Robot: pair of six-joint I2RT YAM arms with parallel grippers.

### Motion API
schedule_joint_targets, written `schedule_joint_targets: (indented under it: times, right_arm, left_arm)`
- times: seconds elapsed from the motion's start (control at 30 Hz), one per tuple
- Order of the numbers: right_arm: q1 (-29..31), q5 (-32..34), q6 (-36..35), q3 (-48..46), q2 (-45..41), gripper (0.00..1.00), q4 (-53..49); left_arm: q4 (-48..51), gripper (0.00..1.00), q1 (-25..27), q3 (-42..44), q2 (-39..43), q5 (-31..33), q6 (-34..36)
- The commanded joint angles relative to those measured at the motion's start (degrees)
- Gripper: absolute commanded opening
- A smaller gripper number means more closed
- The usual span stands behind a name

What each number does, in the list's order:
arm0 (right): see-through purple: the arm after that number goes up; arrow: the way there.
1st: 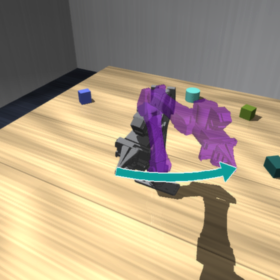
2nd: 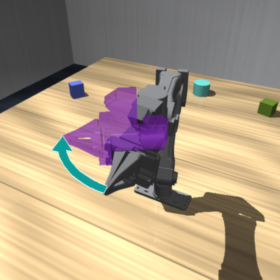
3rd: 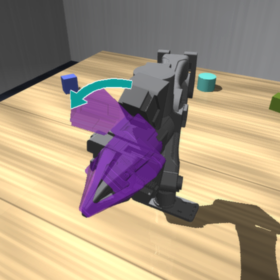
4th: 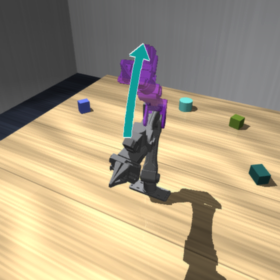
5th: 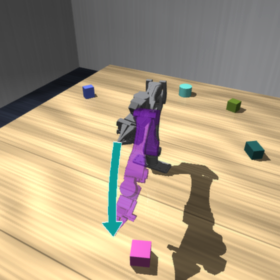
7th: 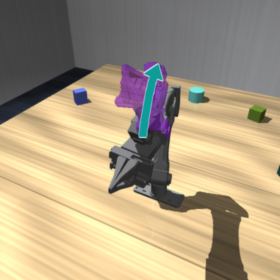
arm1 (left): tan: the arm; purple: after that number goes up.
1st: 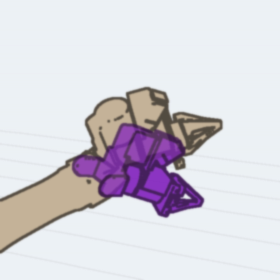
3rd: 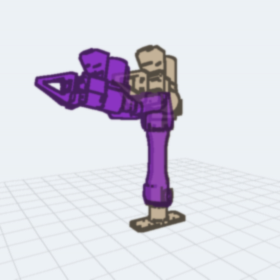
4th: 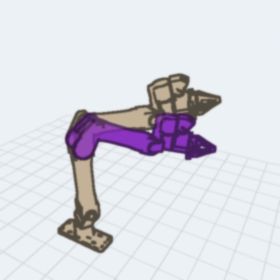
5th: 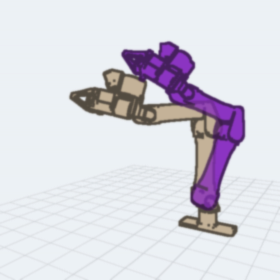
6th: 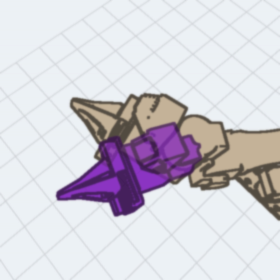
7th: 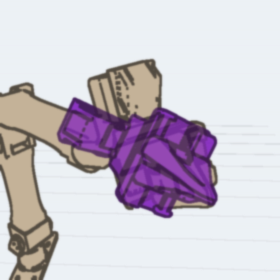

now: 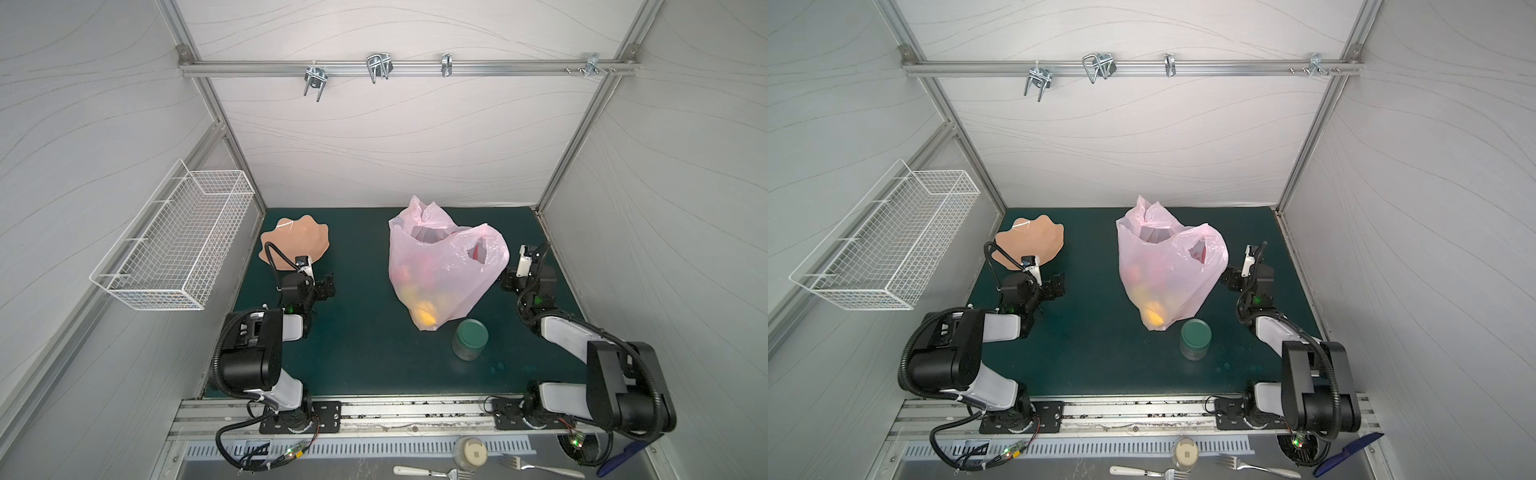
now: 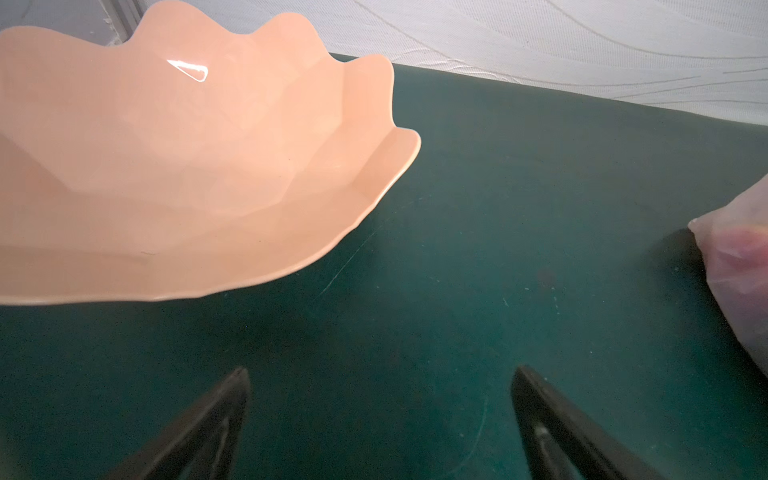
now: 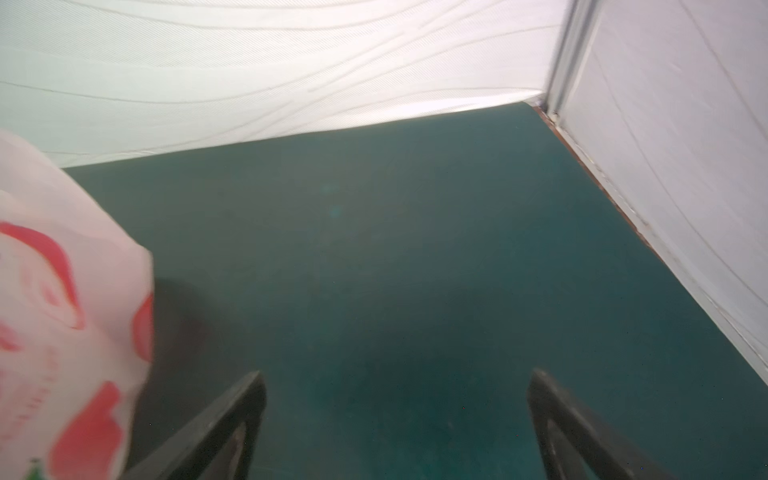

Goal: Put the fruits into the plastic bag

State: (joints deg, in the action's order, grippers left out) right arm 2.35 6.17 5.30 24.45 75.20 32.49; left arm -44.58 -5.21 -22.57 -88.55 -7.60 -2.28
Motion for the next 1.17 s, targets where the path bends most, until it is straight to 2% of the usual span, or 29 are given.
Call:
schedule_joint_targets:
  times: [0.0, 0.07, 0.1, 0.13, 0.23, 0.3, 0.37, 0.53, 1.13]
  right_arm:
    - [0.6, 5.5, 0.2, -1.9, 2.7, 0.99, 5.9]
    - [-2.6, 5.4, 6.3, -0.4, 7.5, 0.99, 7.0]
    - [-2.2, 6.9, 6.1, 1.7, 9.8, 0.99, 5.4]
    - [-0.9, 8.8, 5.8, 4.9, 9.6, 0.99, -1.6]
    - [1.9, 10.1, 2.4, 10.4, 13.4, 0.99, -6.0]
    - [5.1, 13.9, -0.7, 8.1, 13.8, 0.99, -0.3]
    - [6.2, 15.1, -1.9, 1.9, 12.8, 0.99, 10.8]
    - [6.1, 14.2, -1.8, 4.4, 13.4, 0.99, 5.8]
    - [5.1, 12.9, -1.1, 4.4, 12.9, 0.99, 5.2]
  left_arm:
    - [-3.1, 1.0, -0.1, -1.6, -0.2, -0.8, 1.3]
    - [-3.1, 1.0, -0.1, -1.6, -0.2, -0.8, 1.4]
    - [-3.2, 1.0, -0.1, -1.6, -0.2, -0.8, 1.4]
    - [-3.1, 1.0, -0.1, -1.7, -0.2, -0.8, 1.4]
    - [-3.1, 1.0, 0.0, -1.7, -0.3, -0.7, 1.4]
    - [-3.1, 1.0, 0.1, -1.7, -0.3, -0.8, 1.4]
    - [-3.0, 1.0, 0.0, -1.7, -0.2, -0.7, 1.3]
    - [-3.1, 1.0, 0.0, -1.7, -0.2, -0.7, 1.4]
    - [-3.2, 1.0, 0.0, -1.5, 0.0, -0.7, 1.3]
